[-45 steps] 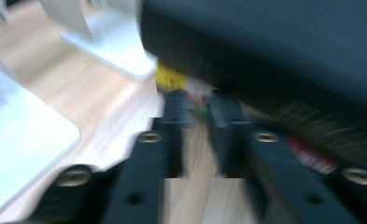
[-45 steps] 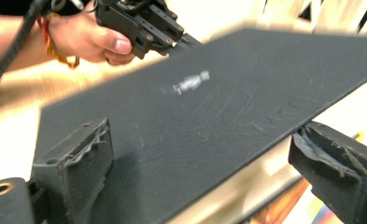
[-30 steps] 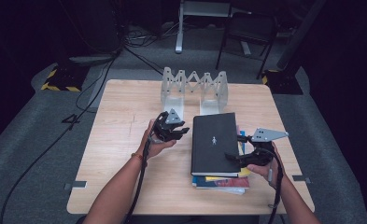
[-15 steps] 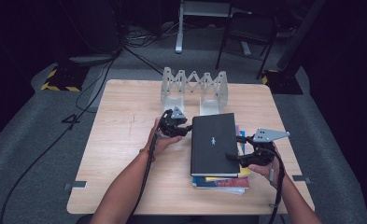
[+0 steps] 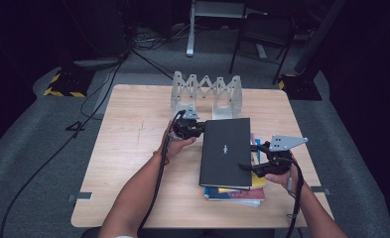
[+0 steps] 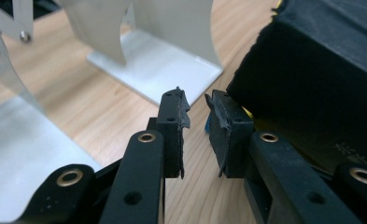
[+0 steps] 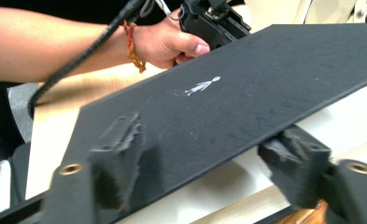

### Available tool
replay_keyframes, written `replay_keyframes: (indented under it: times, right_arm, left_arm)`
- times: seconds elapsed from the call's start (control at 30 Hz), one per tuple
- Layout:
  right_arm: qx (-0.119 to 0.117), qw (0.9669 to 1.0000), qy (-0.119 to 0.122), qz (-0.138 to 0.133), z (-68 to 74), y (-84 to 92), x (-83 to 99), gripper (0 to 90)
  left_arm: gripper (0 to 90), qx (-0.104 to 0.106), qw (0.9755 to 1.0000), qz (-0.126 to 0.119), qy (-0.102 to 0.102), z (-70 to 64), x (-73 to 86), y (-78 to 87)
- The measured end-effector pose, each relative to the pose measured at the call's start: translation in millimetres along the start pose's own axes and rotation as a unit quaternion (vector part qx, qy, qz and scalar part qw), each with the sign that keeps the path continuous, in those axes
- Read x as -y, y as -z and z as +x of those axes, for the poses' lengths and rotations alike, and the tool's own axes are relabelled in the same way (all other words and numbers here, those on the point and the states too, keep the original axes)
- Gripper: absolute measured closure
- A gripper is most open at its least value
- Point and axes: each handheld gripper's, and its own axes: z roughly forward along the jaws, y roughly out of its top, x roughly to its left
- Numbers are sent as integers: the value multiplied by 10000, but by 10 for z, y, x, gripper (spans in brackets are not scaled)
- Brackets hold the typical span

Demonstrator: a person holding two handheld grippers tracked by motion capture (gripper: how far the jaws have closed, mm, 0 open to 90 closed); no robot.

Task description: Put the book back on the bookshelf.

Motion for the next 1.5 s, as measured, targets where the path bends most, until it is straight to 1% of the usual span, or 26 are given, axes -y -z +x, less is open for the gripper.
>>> replay_keyframes:
  times: [0.03, 0.07, 0.1, 0.13, 0.17, 0.2, 0.23, 0.27, 0.3, 0.33, 0.4, 0.5, 0.6, 0.67, 0.73, 0.77, 0.83, 0.9, 0.93, 1.0, 1.03, 1.13, 1.2, 1.27, 1.33, 1.5]
  right_arm:
    - [-9, 10000, 32, -49, 10, 22, -7, 367]
    - [-28, 9999, 63, -95, 20, 41, -16, 388]
    - [-56, 9999, 102, -106, 27, 59, -29, 401]
    - [-77, 9998, 119, -107, 32, 69, -36, 412]
    - [-102, 9997, 138, -146, 36, 83, -42, 433]
    - [-102, 9997, 138, -146, 36, 83, -42, 433]
    - [-176, 9994, 191, -228, 54, 113, -60, 461]
    - [-183, 9993, 222, -232, 69, 121, -71, 470]
    - [-183, 9993, 222, -232, 69, 121, -71, 470]
    - [-187, 9991, 290, -264, 91, 133, -90, 483]
    - [-199, 9988, 365, -257, 111, 146, -122, 493]
    - [-233, 9987, 356, -270, 99, 153, -151, 523]
    - [-207, 9987, 429, -190, 99, 151, -219, 529]
    - [-175, 9986, 482, -145, 87, 147, -266, 534]
    - [-170, 9985, 494, -136, 76, 147, -283, 539]
    - [-128, 9983, 562, -129, 66, 148, -320, 545]
    - [-118, 9981, 591, -127, 67, 150, -338, 552]
    - [-79, 9976, 676, -123, 76, 161, -369, 566]
    - [-57, 9973, 719, -102, 82, 174, -385, 577]
    - [-33, 9969, 783, -116, 88, 193, -407, 602]
    - [-4, 9965, 826, -107, 95, 196, -417, 611]
    - [72, 9960, 877, -143, 104, 214, -437, 641]
    - [84, 9959, 881, -162, 97, 226, -447, 656]
    - [121, 9956, 913, -155, 96, 234, -459, 667]
    - [145, 9954, 932, -160, 97, 238, -466, 671]
    - [256, 9947, 960, -282, 101, 262, -463, 722]
  left_arm:
    - [752, 78, 9999, -67, 67, -3, -16, 14]
    - [758, 78, 9999, -67, 67, -3, -16, 14]
    - [758, 56, 10000, -68, 26, -20, -48, 29]
    - [764, -15, 9999, -75, -99, -53, -97, 52]
    - [767, 15, 9999, -87, -102, -65, -121, 71]
    - [775, 15, 9999, -87, -102, -65, -121, 71]
    - [775, 64, 9998, -178, -85, -84, -165, 111]
    - [775, 64, 9998, -178, -85, -84, -165, 111]
    - [775, 49, 9997, -215, -135, -98, -193, 136]
    - [775, 94, 9996, -269, -76, -106, -212, 150]
    - [775, 74, 9994, -326, -65, -121, -245, 163]
    - [795, 207, 9987, -471, 62, -105, -281, 166]
    - [814, 223, 9981, -551, 127, -81, -322, 156]
    - [834, 269, 9976, -620, 152, -53, -339, 164]
    - [836, 248, 9974, -653, 146, -44, -352, 174]
    - [838, 258, 9970, -720, 146, -26, -393, 210]
    - [838, 254, 9968, -751, 141, -23, -420, 233]
    - [838, 261, 9964, -805, 73, -26, -472, 273]
    - [837, 215, 9961, -857, 8, -45, -509, 298]
    - [838, 281, 9952, -942, 17, -56, -565, 338]
    - [838, 260, 9948, -988, -12, -67, -599, 359]
    - [839, 208, 9945, -1024, -118, -84, -668, 415]
    - [840, 217, 9942, -1043, -154, -84, -700, 452]
    - [840, 151, 9944, -1022, -226, -97, -726, 484]
    - [852, 155, 9942, -1040, -242, -101, -737, 505]
    - [859, 85, 9933, -1088, -376, -155, -806, 631]
